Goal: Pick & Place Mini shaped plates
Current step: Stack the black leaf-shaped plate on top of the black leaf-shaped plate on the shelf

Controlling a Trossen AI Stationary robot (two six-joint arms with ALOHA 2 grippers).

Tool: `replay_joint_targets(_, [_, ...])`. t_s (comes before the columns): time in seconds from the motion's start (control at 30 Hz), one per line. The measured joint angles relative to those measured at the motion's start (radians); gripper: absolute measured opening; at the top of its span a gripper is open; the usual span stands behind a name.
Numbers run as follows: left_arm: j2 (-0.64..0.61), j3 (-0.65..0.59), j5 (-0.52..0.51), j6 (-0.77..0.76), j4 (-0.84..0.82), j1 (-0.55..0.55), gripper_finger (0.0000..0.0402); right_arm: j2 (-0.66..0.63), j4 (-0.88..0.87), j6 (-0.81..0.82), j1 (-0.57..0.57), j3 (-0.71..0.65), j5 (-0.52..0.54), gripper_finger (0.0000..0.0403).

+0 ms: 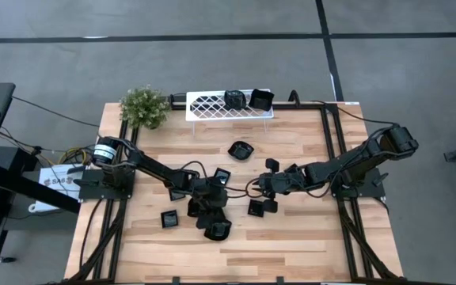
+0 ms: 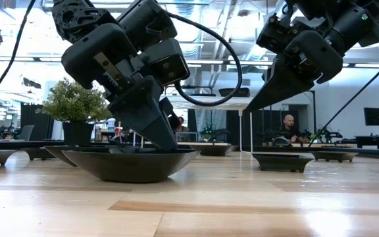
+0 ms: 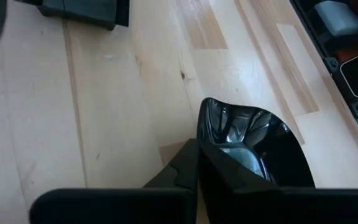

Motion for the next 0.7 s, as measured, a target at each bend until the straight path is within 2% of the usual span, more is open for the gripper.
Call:
replay_joint_targets(0.33, [0.000, 0.000, 0.000, 0.003, 0.001, 0.000, 0.0007, 0.000, 0.000, 0.000, 0.000, 0.000, 0.000, 0.0071])
replay_joint_targets(0.7, [-0.015, 0.030, -0.001, 0.130, 0.017, 0.000, 0.0006, 0.000, -0.001, 0.000, 0.000, 0.000, 0.000, 0.0071])
